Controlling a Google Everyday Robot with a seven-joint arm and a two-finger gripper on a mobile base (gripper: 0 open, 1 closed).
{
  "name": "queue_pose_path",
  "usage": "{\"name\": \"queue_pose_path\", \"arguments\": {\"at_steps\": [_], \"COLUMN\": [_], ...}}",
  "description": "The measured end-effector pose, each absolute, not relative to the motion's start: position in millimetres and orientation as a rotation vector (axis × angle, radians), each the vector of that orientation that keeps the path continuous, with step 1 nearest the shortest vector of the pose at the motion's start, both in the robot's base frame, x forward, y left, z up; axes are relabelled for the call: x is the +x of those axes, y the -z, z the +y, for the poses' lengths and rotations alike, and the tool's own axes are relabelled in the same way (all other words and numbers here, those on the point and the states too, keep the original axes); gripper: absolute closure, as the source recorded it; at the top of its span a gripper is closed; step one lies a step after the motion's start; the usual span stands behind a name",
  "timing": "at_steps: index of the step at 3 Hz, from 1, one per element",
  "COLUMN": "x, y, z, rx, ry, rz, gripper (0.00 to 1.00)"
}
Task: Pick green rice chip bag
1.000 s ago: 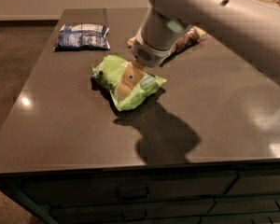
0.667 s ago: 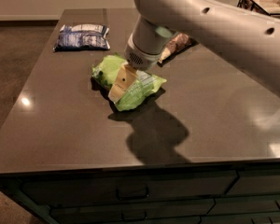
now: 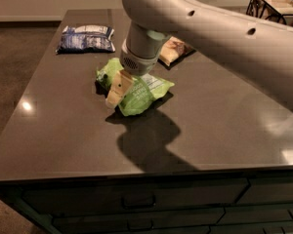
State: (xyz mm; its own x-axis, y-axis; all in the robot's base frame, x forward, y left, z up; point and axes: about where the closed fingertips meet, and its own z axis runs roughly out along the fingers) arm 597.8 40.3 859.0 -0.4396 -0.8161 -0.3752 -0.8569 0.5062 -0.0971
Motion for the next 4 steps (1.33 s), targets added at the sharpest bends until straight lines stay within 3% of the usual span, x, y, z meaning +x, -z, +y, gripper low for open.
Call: {"name": "queue_pose_path", "arguments": {"at_steps": [1, 4], "x": [597, 583], "y": [-856, -883], "z": [45, 19], "rx": [-1.410, -1.456], "ry": [-0.168, -0.239], "rz": [2.387, 2.330], "gripper": [0.15, 0.85]}}
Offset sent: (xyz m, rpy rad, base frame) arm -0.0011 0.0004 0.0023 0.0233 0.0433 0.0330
